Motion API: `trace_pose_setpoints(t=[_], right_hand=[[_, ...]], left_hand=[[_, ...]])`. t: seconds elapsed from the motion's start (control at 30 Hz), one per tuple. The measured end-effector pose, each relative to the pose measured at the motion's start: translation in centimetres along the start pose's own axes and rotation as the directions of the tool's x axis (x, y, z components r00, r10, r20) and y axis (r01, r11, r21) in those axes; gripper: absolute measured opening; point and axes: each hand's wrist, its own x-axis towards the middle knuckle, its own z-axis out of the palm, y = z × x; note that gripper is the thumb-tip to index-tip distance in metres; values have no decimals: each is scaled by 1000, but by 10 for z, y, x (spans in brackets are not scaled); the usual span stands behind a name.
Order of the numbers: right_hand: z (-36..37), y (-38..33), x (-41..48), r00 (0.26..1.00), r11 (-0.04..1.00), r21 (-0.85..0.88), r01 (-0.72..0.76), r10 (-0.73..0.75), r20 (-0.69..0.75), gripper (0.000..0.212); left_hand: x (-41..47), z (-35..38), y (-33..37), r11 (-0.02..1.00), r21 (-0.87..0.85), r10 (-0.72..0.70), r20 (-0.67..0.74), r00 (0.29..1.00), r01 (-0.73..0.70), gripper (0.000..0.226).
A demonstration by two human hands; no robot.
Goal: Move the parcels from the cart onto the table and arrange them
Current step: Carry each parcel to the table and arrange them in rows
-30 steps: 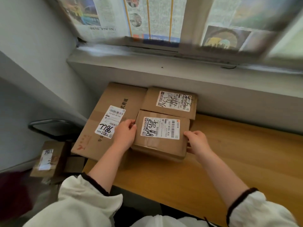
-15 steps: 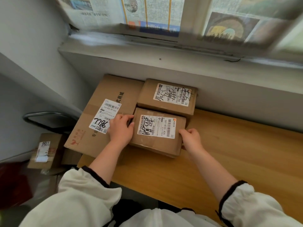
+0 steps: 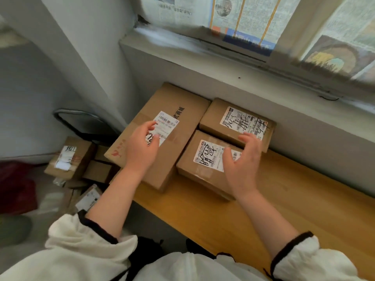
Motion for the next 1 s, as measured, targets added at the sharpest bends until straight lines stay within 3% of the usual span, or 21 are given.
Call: trace_pose_setpoints(t=[0.1,0.2,0.4,0.63,0.9,1.0], right_hand=[[31,-43,1,960,971,-55,233,-221,170,37],[74,-85,-11,863,910,-20,415,-387,324,37],[183,-162,-52,661,844,91,529,-477,579,38],[323,-223,-97,502,846,45,531,-357,788,46],[436,-246,-103,480,874,-66,482,-200,854,48],[472,-231,-106,430,865,-107,490,-133,893,46]], left_hand=[[-4,-50,-33,989,145,16,-70,997,-6,40],[-14,-101,-80,962,258,-62,-125,990,92,47],[-50,-191,-190,896,214,-327,-279,903,390,53],[-69,-268,-310,773,3,-597,-336,728,635,57],[-53,-286,-404,653,-160,-749,-284,599,741,57],[-46,-271,-434,586,-217,-809,-216,547,781,58]])
